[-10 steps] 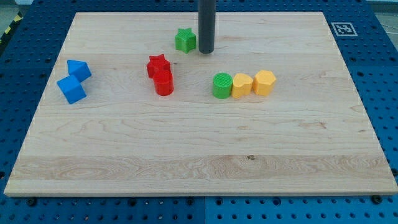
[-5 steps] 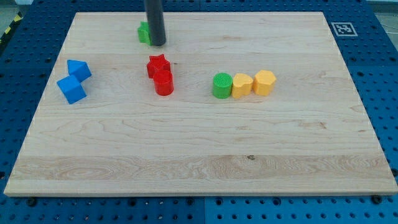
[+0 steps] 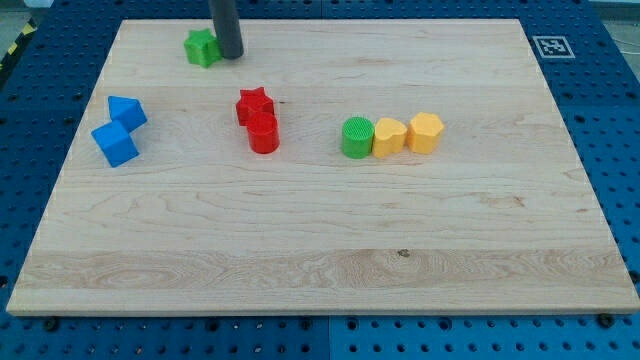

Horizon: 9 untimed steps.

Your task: Push the green star to the top left corner of the board

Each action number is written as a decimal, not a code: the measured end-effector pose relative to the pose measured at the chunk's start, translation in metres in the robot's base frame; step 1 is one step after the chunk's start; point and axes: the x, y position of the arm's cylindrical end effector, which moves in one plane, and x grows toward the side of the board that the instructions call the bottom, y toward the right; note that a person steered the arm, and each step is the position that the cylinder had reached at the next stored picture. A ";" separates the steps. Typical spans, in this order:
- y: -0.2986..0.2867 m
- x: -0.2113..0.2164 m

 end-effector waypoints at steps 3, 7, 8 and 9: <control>-0.028 0.009; -0.069 -0.016; -0.094 -0.017; -0.095 -0.017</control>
